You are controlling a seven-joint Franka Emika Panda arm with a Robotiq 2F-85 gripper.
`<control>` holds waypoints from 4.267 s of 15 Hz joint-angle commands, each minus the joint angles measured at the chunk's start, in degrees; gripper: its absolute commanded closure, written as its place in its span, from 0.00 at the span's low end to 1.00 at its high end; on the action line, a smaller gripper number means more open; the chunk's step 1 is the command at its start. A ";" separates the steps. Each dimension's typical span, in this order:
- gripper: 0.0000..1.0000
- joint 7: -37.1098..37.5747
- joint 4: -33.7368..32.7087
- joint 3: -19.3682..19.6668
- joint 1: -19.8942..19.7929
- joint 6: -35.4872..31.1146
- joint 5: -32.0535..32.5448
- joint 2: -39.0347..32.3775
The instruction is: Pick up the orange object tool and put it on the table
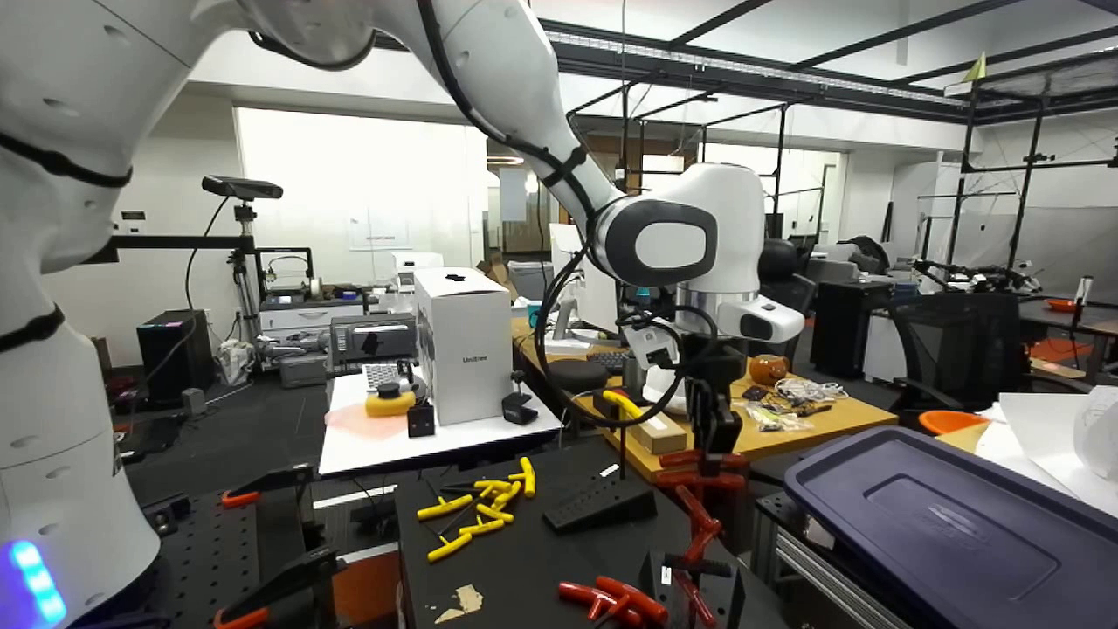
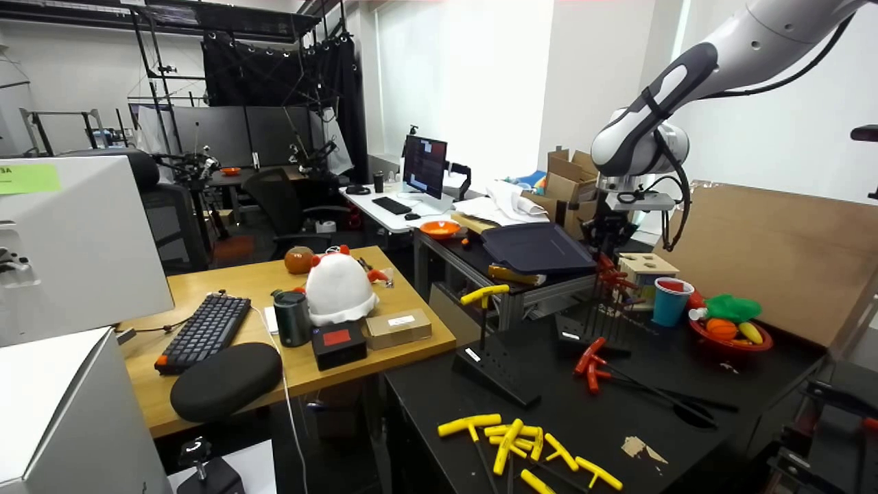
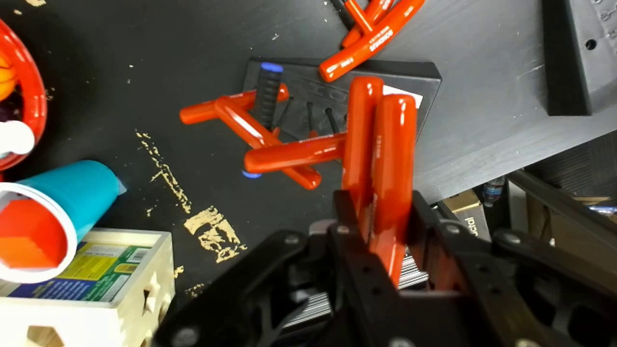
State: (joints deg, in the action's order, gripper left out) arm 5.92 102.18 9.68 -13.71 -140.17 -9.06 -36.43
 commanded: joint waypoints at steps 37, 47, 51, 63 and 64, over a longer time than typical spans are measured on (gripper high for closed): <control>0.45 5.04 3.12 1.76 4.57 -0.62 4.28 4.88; 0.00 6.19 1.52 1.51 4.33 0.79 5.29 3.38; 0.00 5.97 0.64 1.34 4.14 1.49 5.11 2.67; 0.57 5.58 -1.38 0.95 3.76 4.27 4.72 1.32; 0.64 5.60 -1.42 0.96 3.77 4.40 4.73 1.29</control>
State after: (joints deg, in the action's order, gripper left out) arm 10.65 102.29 10.57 -9.96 -138.20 -4.61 -34.79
